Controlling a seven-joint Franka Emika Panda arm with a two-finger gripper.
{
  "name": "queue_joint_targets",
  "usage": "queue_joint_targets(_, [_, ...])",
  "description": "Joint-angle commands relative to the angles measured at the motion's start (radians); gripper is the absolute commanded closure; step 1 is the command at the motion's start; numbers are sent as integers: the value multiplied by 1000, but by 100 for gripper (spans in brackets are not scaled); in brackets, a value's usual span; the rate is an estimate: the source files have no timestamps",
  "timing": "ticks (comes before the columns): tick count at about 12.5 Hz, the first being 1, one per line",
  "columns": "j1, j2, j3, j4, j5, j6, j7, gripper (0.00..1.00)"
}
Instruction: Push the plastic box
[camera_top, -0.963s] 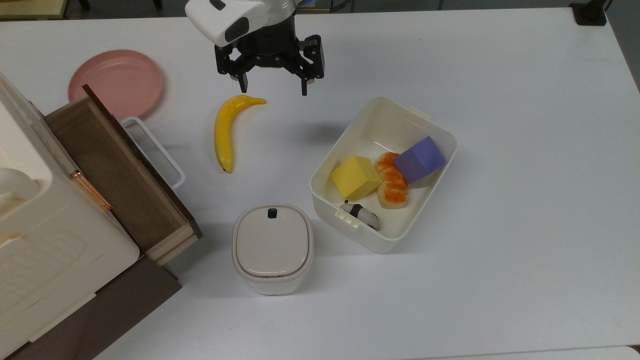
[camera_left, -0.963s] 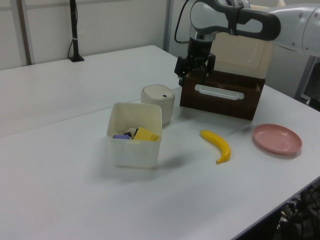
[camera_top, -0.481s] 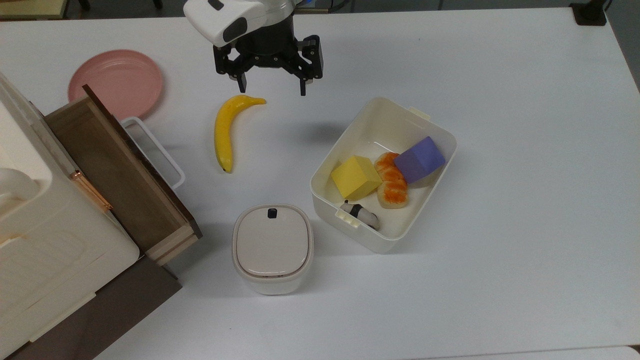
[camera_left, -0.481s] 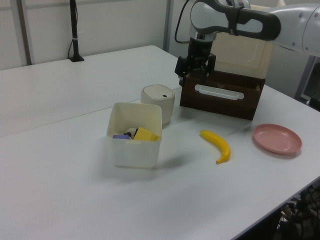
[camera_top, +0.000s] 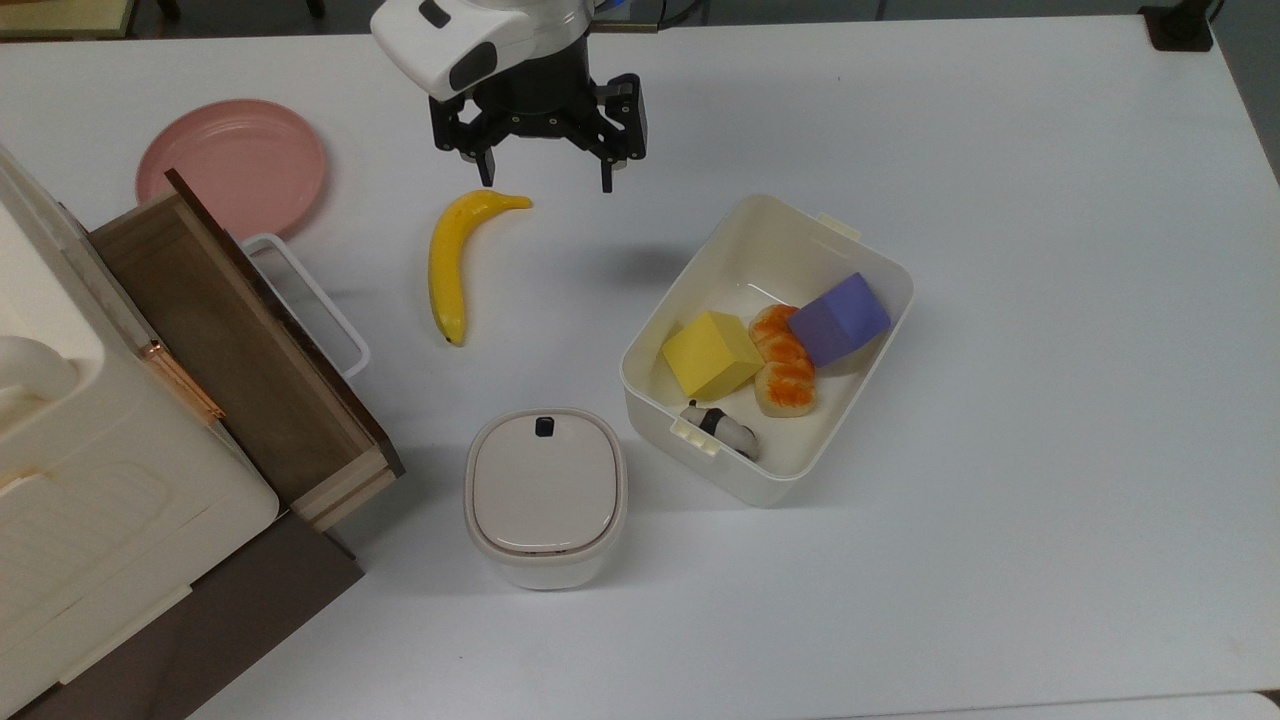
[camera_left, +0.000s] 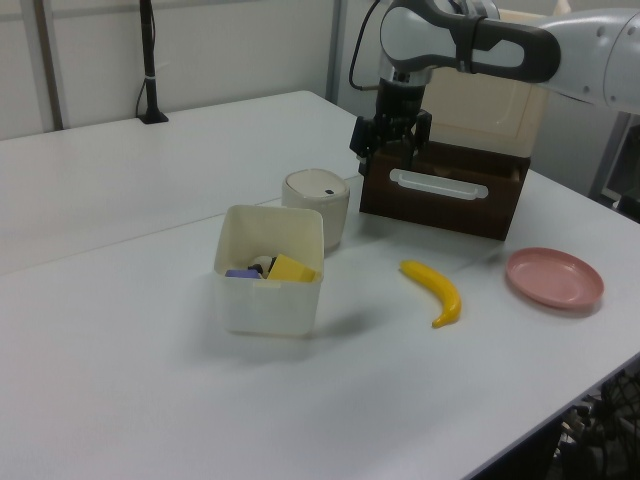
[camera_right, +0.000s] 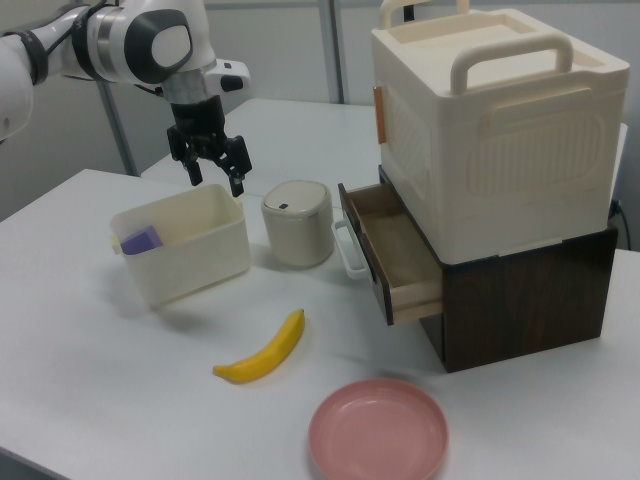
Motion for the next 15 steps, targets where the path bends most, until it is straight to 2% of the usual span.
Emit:
queue_joint_targets(1, [2, -27, 2, -24, -18, -31, -63, 0])
queue_joint_targets(11, [8, -14, 2, -72, -17, -27, -901, 0])
queue_joint_targets(15, [45, 12, 13, -137, -40, 55, -963, 0])
